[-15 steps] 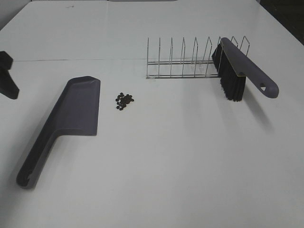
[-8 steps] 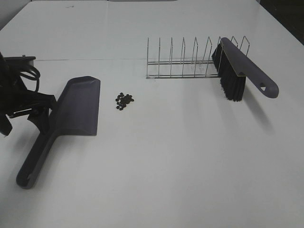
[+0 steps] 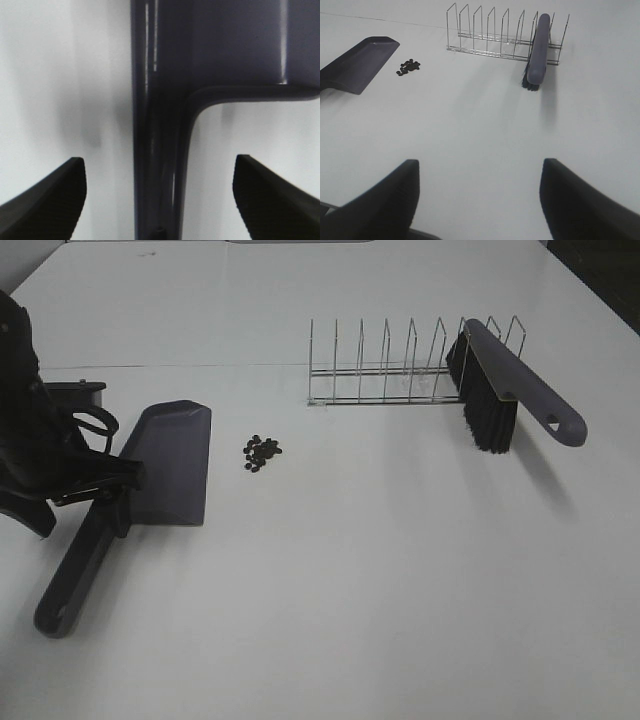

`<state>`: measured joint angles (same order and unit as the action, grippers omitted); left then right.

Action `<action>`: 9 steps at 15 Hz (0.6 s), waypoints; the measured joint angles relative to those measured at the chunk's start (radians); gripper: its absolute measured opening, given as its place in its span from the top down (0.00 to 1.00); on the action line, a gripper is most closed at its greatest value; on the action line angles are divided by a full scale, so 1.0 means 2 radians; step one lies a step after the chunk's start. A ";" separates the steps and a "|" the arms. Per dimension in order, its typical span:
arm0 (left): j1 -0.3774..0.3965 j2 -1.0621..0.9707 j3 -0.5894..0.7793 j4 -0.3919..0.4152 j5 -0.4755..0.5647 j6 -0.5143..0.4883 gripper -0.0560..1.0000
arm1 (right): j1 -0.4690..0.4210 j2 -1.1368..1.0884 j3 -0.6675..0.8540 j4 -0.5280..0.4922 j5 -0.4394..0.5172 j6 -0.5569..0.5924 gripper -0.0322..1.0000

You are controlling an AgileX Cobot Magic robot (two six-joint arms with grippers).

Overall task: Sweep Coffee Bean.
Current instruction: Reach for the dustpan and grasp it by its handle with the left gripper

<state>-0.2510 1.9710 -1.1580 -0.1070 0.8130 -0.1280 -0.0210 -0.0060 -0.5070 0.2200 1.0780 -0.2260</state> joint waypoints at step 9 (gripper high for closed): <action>-0.009 0.051 -0.007 0.015 -0.001 -0.013 0.40 | 0.000 0.000 0.000 0.000 0.000 0.000 0.42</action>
<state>-0.2680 2.0740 -1.1720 -0.0780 0.8120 -0.1550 -0.0210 -0.0060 -0.5070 0.2200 1.0780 -0.2260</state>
